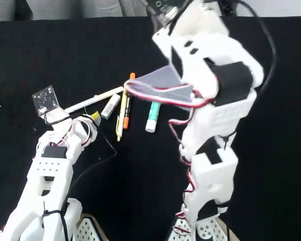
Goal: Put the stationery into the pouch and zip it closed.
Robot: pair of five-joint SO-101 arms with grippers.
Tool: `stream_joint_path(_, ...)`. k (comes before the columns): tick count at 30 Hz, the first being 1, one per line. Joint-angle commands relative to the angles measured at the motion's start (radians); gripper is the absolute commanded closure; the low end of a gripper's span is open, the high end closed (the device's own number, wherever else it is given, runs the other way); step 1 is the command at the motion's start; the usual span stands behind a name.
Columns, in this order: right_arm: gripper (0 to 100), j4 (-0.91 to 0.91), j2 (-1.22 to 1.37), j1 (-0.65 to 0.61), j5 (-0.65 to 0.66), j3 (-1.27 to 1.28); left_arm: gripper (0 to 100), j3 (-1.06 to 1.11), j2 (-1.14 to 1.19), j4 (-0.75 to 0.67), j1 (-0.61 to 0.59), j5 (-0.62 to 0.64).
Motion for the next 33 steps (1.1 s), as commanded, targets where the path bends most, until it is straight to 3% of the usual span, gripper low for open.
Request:
stream_joint_path(1,98.6,0.034,-0.065,-0.034,-0.071,-0.024,75,-0.013,-0.006,-0.018,0.005,0.003)
stream_joint_path(9,98.6,0.037,-0.074,-0.107,-0.115,-0.021,75,-0.012,-0.006,-0.014,0.005,-0.083)
stream_joint_path(14,98.6,0.037,-0.081,-0.112,-0.236,0.021,75,-0.012,-0.006,-0.012,0.005,-0.086)
stream_joint_path(33,98.6,0.003,-0.618,-0.112,-0.436,0.863,75,-0.012,-0.006,-0.011,0.007,-0.087)
